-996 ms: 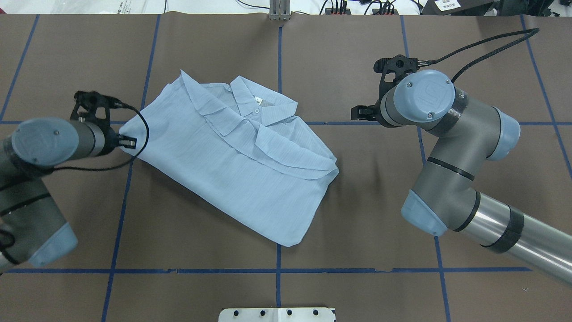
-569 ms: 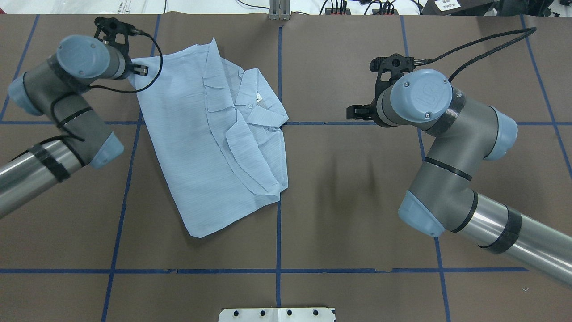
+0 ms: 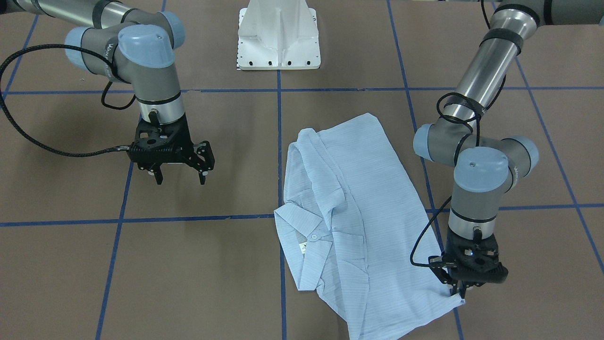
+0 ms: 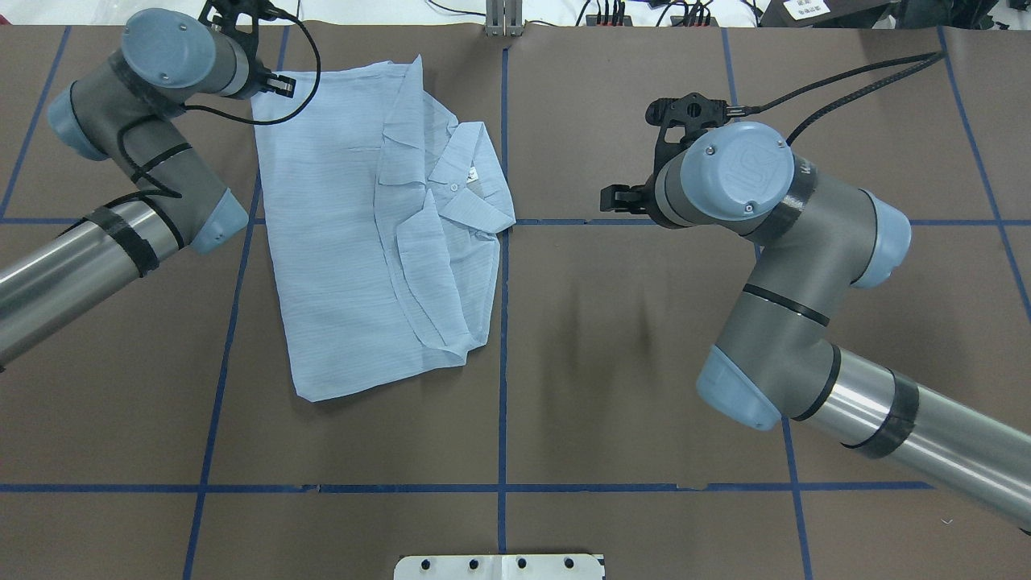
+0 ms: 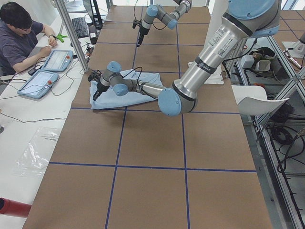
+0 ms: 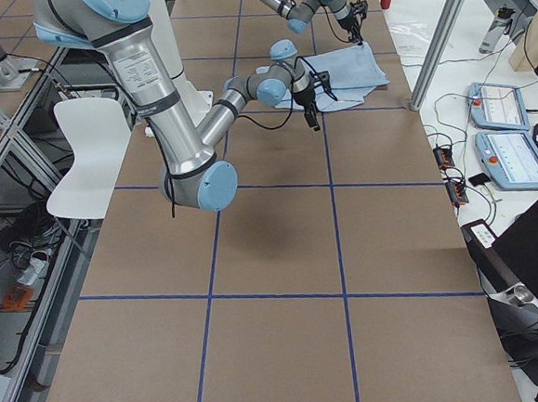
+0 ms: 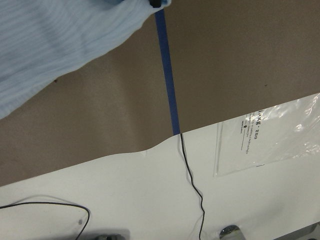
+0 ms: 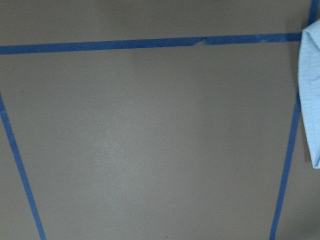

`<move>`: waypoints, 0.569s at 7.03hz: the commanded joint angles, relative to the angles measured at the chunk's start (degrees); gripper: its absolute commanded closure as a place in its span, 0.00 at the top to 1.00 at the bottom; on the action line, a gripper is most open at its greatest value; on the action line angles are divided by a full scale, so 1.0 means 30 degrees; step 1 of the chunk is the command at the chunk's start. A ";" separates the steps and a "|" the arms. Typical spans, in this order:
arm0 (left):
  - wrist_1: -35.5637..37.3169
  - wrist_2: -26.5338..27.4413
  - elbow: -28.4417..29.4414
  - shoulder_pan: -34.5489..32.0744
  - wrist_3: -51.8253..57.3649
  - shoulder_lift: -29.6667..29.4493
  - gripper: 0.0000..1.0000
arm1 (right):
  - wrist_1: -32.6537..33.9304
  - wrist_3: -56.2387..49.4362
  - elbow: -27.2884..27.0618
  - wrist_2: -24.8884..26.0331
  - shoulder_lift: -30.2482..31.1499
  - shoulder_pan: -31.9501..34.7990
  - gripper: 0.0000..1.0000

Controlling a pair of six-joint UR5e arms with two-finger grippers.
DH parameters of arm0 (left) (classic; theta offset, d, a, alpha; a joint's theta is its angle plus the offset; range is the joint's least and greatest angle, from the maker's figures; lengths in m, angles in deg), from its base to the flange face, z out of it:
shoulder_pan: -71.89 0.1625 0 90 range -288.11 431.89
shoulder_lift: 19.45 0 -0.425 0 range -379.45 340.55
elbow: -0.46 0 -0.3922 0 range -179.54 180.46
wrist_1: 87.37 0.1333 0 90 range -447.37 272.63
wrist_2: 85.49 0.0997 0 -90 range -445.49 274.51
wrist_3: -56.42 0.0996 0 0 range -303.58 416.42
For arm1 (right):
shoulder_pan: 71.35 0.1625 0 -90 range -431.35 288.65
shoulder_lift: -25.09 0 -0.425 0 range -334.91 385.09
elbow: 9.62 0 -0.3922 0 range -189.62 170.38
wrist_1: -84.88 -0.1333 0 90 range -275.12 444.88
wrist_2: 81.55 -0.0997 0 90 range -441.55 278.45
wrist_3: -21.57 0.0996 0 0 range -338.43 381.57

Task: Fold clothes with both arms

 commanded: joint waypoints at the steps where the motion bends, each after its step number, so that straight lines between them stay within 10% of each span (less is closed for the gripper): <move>1: -0.0352 -0.1118 -0.2031 -0.0097 -0.0004 0.1509 1.00 | 0.0103 0.5664 0.2333 0.0445 -0.2819 -0.1147 1.00; 4: -0.0381 -0.1060 -0.2421 -0.0039 -0.0878 0.1839 1.00 | -0.1028 0.8829 0.7892 0.3894 -0.6308 -0.2527 0.97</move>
